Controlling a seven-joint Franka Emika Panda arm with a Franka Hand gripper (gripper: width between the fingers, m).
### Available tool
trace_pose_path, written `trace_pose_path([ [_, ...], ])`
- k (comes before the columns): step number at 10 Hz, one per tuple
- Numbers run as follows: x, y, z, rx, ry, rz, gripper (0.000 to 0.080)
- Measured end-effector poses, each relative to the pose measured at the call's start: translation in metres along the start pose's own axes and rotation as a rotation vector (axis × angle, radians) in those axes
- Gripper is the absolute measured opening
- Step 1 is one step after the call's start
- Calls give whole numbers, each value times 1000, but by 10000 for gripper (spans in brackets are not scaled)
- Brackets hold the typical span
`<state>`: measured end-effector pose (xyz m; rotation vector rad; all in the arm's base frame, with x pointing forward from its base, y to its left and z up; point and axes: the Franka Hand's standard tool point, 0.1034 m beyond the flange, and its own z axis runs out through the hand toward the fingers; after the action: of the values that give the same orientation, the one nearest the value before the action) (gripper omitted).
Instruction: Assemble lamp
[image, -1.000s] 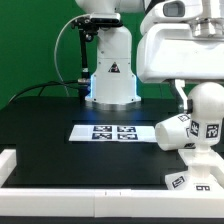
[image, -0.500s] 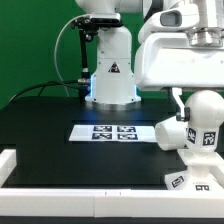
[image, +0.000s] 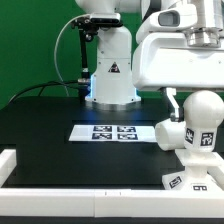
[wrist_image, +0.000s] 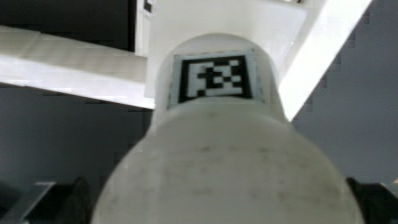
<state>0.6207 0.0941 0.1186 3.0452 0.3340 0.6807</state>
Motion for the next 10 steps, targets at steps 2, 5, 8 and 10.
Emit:
trace_pose_path([
  [2,5,-1,-5,12,-73,3,697],
  [5,5,4,-7,31,-301,11,699],
  [8,2,1,-5,43,-452,18,699],
  [10,2,1,-4,38,-447,38,577],
])
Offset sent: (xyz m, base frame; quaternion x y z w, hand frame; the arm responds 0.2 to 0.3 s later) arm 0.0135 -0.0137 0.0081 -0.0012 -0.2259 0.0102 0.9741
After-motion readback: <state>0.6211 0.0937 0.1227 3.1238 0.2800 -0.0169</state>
